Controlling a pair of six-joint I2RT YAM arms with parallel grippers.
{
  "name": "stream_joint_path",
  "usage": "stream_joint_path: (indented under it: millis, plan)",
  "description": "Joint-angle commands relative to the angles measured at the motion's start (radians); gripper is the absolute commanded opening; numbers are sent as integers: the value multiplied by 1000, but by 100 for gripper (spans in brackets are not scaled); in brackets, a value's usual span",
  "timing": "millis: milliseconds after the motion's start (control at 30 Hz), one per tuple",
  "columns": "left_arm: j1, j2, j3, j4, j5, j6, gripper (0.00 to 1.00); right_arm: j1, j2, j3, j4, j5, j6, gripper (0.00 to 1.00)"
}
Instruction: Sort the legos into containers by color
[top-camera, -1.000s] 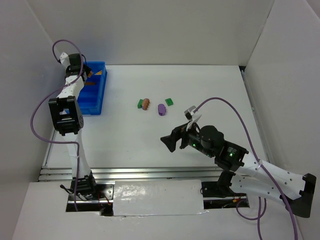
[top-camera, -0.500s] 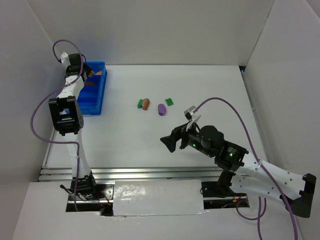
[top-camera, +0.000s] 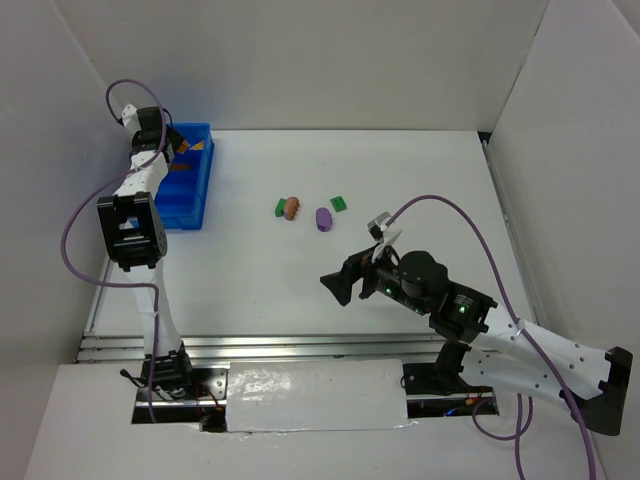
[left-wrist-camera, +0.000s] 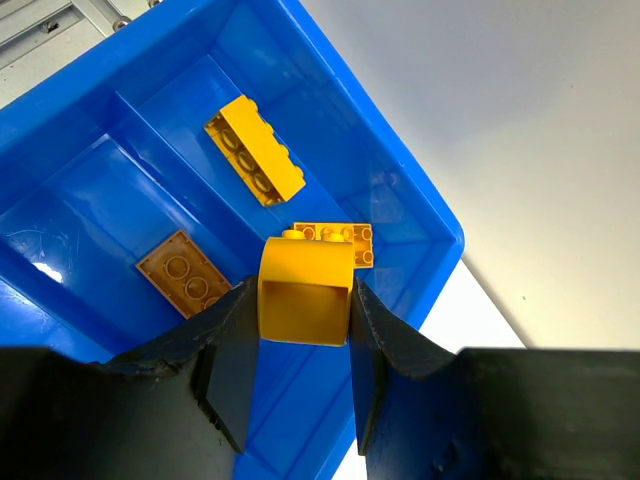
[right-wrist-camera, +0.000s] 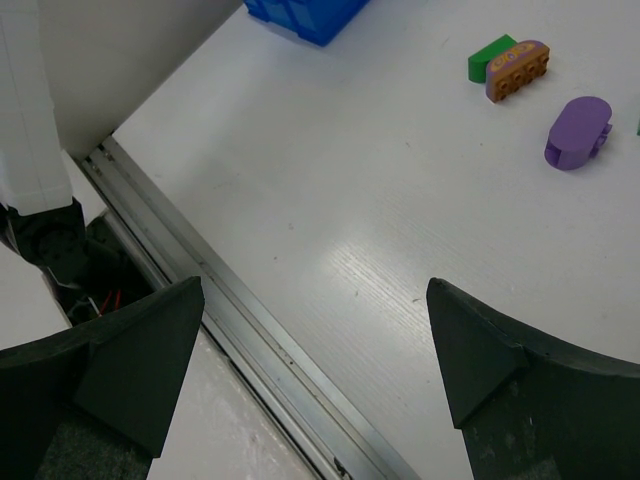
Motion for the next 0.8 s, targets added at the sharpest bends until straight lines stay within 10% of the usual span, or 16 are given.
stream_joint_path:
  millis: [0,767]
  plan:
    - [6,-16,15,55,8,-5,0,-2,-14,-10,29,-4,-9,100]
    - [-23,-96,-15,88,48,52,0,-4,-8,-10,34,-24,-12,100]
